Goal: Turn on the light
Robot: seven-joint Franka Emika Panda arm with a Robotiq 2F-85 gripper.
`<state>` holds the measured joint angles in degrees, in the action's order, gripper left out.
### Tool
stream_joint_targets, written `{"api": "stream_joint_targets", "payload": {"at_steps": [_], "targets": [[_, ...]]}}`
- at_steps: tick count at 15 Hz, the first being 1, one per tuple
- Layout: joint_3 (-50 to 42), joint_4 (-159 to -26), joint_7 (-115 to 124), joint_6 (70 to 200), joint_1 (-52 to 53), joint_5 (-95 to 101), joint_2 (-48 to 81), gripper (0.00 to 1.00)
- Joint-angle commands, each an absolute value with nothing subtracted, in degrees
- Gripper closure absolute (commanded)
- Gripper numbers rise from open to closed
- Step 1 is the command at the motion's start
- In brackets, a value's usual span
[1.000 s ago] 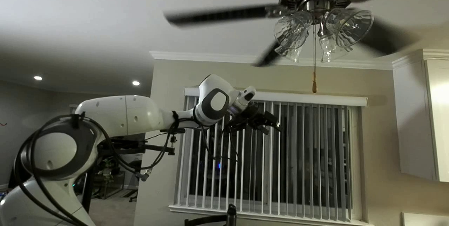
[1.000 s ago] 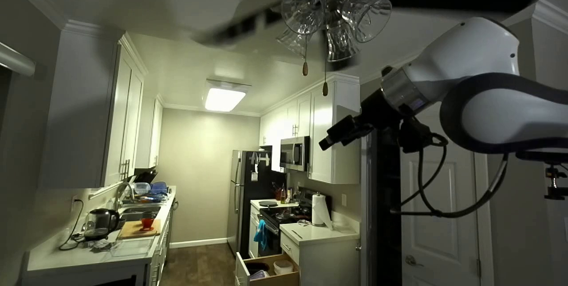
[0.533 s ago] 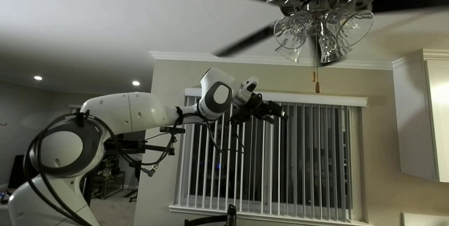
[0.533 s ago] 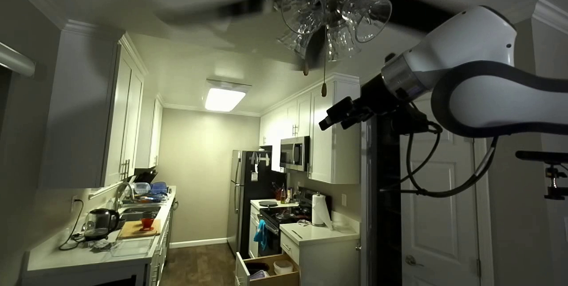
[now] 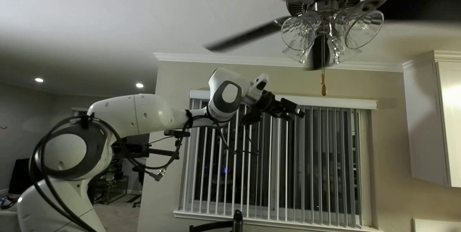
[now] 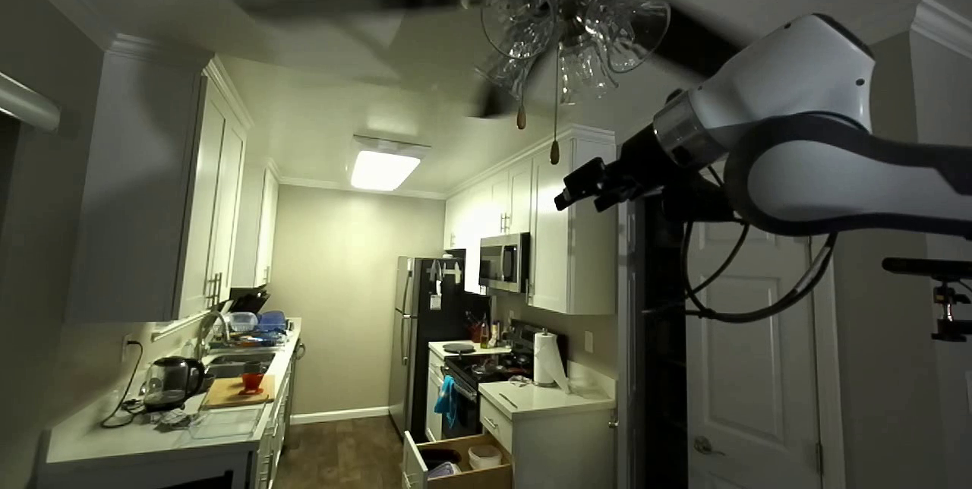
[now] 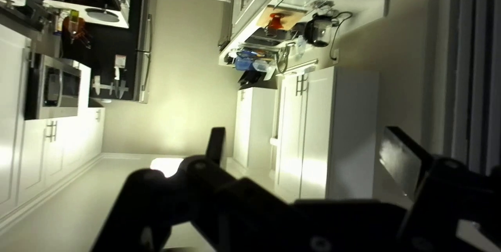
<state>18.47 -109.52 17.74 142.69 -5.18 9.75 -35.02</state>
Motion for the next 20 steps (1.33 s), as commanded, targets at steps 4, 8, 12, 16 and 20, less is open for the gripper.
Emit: {"api": "stream_joint_targets", "payload": {"at_steps": [4,8,12,16,20], "targets": [[22.34,-102.98,26.42,149.51,-13.05,15.89,-27.92,0.0],[24.66,-98.0,31.88,151.25,-16.1,19.05,-24.51,0.0],[25.51,-93.37,36.68,151.38,-18.07,22.27,-22.43,0.0],[25.51,-90.81,39.78,151.21,-18.06,25.13,-20.77,0.07],[25.39,-88.79,42.84,151.02,-17.77,28.43,-19.22,0.37]]}}
